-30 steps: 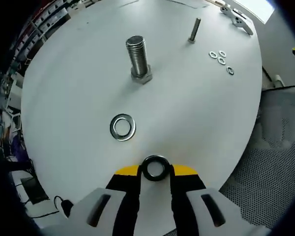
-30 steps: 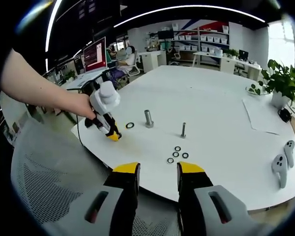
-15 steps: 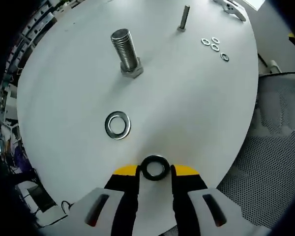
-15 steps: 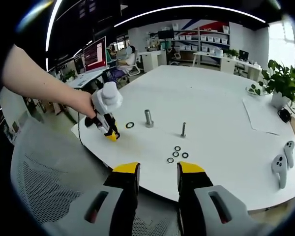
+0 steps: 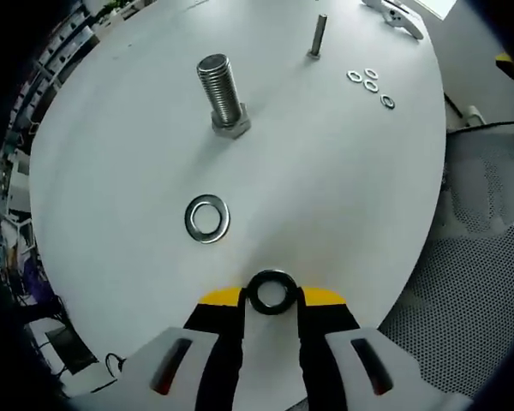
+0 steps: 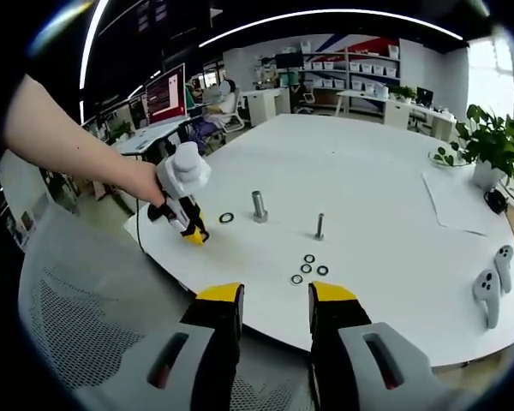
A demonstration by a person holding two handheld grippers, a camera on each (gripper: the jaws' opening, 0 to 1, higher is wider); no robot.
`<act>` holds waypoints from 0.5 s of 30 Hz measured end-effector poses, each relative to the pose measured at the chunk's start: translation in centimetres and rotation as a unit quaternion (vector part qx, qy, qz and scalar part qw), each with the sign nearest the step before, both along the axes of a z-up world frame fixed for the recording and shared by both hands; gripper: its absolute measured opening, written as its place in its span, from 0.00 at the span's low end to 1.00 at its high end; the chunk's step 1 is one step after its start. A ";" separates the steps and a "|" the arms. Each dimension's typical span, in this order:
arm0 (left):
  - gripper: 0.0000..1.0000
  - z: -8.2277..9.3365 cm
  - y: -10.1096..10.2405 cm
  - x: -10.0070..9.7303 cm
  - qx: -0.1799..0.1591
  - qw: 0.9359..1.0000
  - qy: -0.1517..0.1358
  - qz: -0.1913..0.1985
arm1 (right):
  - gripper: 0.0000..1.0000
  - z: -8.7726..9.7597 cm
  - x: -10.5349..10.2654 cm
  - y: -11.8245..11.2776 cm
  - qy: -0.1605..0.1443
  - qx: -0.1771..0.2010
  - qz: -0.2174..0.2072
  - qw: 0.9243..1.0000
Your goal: Place the washer onto the threaded stud by aligning its center hole with the stud, sliding it down to the base, and recovering from edge contact or off-axis alignment until the washer reaches the visible bottom stop.
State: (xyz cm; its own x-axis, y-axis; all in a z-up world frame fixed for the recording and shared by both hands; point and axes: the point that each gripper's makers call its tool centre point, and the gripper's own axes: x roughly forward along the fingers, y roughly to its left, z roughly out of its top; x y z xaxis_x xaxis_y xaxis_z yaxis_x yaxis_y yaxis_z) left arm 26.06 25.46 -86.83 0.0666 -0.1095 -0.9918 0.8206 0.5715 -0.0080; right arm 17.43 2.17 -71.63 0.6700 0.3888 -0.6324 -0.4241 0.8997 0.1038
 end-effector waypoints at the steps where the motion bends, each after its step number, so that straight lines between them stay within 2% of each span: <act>1: 0.22 0.0 0.0 -0.1 0.002 1.000 0.001 -0.002 | 0.33 0.0 0.0 0.0 0.000 0.000 0.000 1.000; 8: 0.20 0.0 0.0 -0.1 0.005 1.000 -0.001 0.004 | 0.33 0.0 0.0 0.0 0.000 0.000 0.002 1.000; 15: 0.19 0.1 0.1 0.0 -0.013 1.000 -0.005 0.011 | 0.33 0.0 0.0 0.0 0.000 0.000 0.001 1.000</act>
State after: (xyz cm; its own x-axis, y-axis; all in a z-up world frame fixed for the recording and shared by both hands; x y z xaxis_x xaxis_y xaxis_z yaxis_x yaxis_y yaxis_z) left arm 26.03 25.58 -86.72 0.0789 -0.1339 -0.9878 0.8078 0.5893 -0.0154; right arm 17.46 2.18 -71.65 0.6691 0.3895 -0.6330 -0.4254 0.8990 0.1035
